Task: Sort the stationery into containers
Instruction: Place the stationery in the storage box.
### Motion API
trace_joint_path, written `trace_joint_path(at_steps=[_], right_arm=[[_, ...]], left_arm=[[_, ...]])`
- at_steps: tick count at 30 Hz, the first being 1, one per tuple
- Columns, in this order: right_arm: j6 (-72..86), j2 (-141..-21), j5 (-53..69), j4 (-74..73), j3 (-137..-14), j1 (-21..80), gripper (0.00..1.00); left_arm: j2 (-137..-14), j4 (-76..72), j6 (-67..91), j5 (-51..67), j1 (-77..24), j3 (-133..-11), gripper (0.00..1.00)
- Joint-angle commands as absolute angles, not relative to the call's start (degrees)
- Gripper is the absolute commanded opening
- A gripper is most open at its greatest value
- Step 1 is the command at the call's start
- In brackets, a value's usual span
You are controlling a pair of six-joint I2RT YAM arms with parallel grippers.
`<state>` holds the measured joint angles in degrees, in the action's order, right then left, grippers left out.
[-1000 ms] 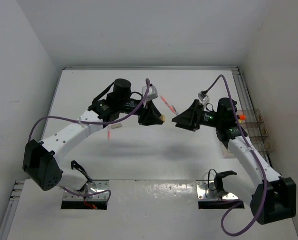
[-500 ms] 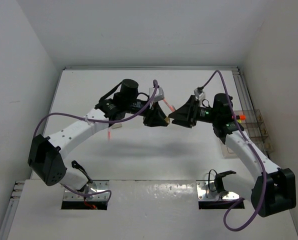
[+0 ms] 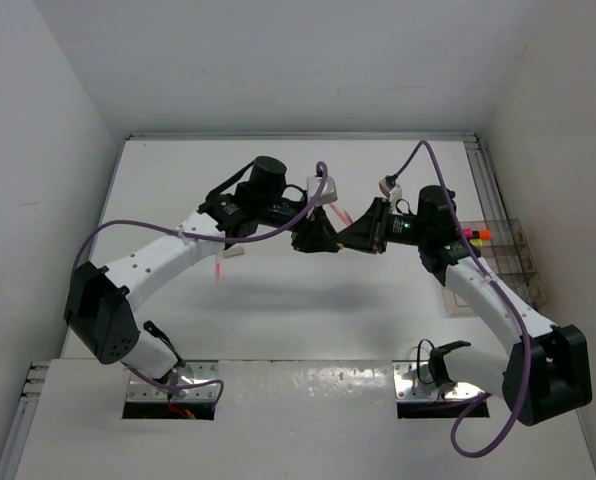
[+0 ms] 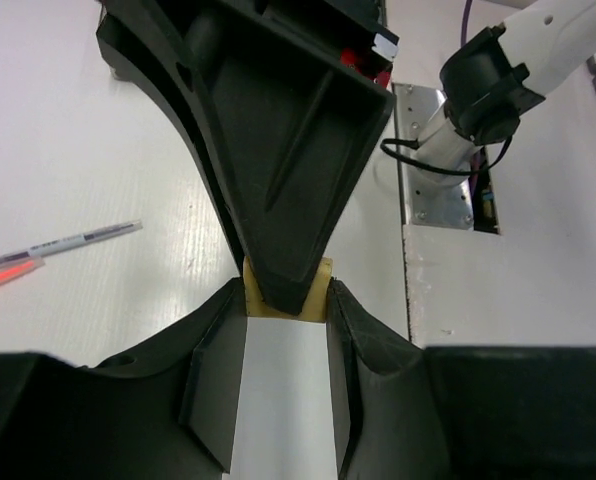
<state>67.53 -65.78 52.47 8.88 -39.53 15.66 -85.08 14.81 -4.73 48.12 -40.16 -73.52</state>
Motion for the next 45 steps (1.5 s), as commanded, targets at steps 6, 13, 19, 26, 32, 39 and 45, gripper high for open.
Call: trace_joint_path(at_steps=[6, 13, 19, 26, 32, 39, 45], right_arm=[[63.03, -65.48, 51.15, 8.37, -42.62, 16.0, 0.0], [13.76, -62.32, 48.38, -38.46, -55.42, 3.36, 0.0], [-14.56, -59.51, 24.47, -63.08, -60.47, -10.62, 0.0], [-31.54, -58.88, 2.03, -61.97, -55.29, -25.89, 0.0], [-37.26, -61.87, 2.72, -58.37, -53.44, -36.98, 0.0], [-39.37, -64.6, 5.44, -51.61, -50.19, -40.34, 0.0], [-40.51, -67.41, 7.73, -46.77, -49.48, -40.17, 0.0]], left_arm=[[-84.82, 17.32, -8.45, 46.33, -40.26, -78.22, 0.75], [-84.98, 17.72, 3.17, 45.62, -27.1, -78.56, 1.0], [-84.64, 24.7, -1.48, 44.39, -20.4, -77.18, 1.0], [-87.36, 28.73, -3.51, 40.09, -18.72, -78.39, 1.0], [-89.21, 34.01, -7.47, 37.89, -17.67, -79.63, 1.0], [-89.65, 33.23, -7.39, 32.09, -17.32, -78.49, 1.0], [-89.39, 32.26, -6.07, 27.16, -16.26, -76.29, 1.0]])
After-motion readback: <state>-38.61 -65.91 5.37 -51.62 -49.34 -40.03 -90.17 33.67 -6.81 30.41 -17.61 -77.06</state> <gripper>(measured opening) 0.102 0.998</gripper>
